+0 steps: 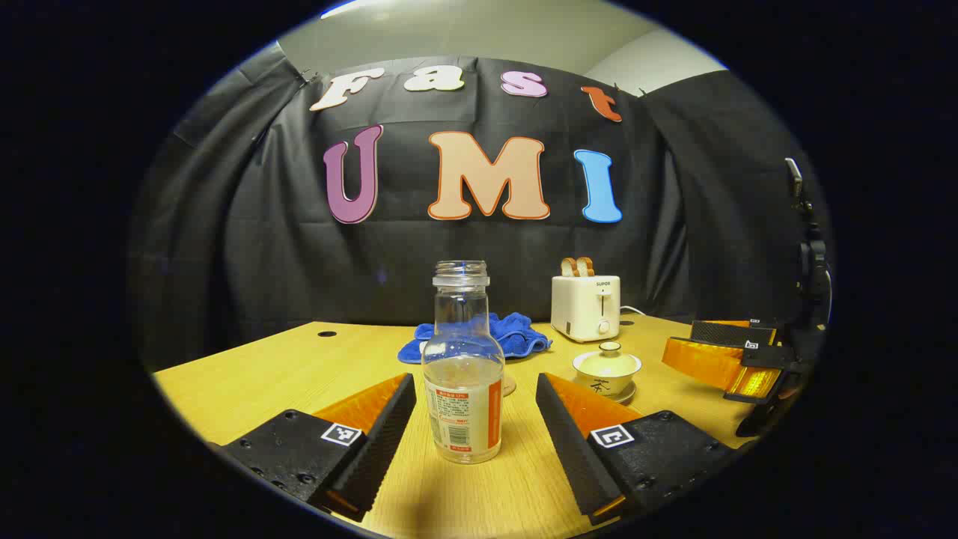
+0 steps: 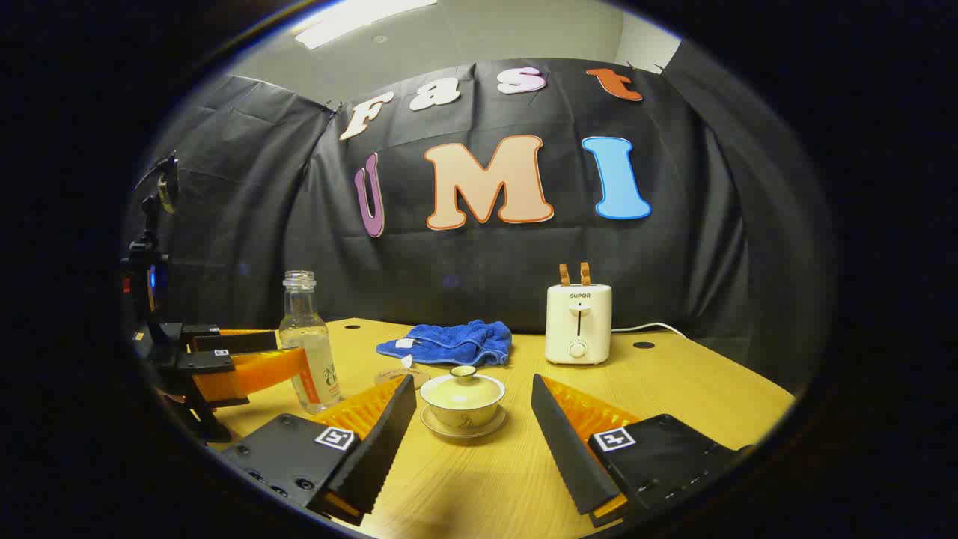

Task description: Open the teacup lid with one hand, grasp the water bottle and pour water into the teacup with the other hand; after pouring, place the water bottle on the coaster and then close the teacup lid.

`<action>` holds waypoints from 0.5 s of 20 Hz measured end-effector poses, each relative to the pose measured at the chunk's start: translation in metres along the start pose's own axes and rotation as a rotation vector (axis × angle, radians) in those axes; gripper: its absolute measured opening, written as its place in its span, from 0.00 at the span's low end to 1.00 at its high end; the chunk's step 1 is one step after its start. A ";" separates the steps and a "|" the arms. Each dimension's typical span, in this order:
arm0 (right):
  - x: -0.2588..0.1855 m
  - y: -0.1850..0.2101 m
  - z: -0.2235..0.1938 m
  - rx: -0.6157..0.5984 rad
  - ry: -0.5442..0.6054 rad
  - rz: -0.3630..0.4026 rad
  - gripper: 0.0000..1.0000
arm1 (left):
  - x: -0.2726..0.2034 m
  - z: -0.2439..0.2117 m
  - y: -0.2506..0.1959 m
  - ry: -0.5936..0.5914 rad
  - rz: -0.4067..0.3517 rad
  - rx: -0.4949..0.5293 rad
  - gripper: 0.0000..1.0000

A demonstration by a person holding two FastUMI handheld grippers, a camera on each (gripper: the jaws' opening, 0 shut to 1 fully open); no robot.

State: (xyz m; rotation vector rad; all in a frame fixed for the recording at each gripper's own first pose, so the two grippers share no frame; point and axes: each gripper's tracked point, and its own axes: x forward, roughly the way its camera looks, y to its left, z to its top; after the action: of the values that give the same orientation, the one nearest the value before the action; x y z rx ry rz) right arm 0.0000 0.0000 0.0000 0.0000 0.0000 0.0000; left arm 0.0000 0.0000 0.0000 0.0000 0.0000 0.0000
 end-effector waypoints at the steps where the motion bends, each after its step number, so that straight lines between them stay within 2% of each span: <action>1: 0.000 0.000 0.001 0.000 0.000 0.000 0.95 | 0.001 0.000 0.000 -0.001 0.000 0.000 0.94; 2: 0.000 0.000 0.000 0.000 0.000 0.000 0.99 | 0.001 0.001 0.000 0.001 0.000 0.000 0.94; 6: -0.001 -0.003 0.001 0.000 -0.001 -0.017 0.99 | 0.001 0.000 0.000 0.000 -0.003 -0.001 0.94; 7: 0.000 -0.003 0.001 -0.001 -0.001 -0.017 0.95 | 0.001 0.000 0.000 0.001 -0.003 0.000 0.95; 8: -0.001 -0.003 0.001 0.000 0.000 -0.017 0.98 | 0.001 -0.001 0.000 0.001 -0.003 0.000 0.94; 10: -0.001 -0.003 0.001 -0.001 0.000 -0.017 0.98 | 0.002 0.000 0.000 0.001 -0.003 -0.001 0.94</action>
State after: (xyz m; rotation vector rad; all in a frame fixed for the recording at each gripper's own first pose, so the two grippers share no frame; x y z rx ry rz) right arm -0.0008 -0.0029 0.0011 -0.0005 -0.0003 -0.0170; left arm 0.0020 -0.0002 0.0001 -0.0005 0.0012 -0.0032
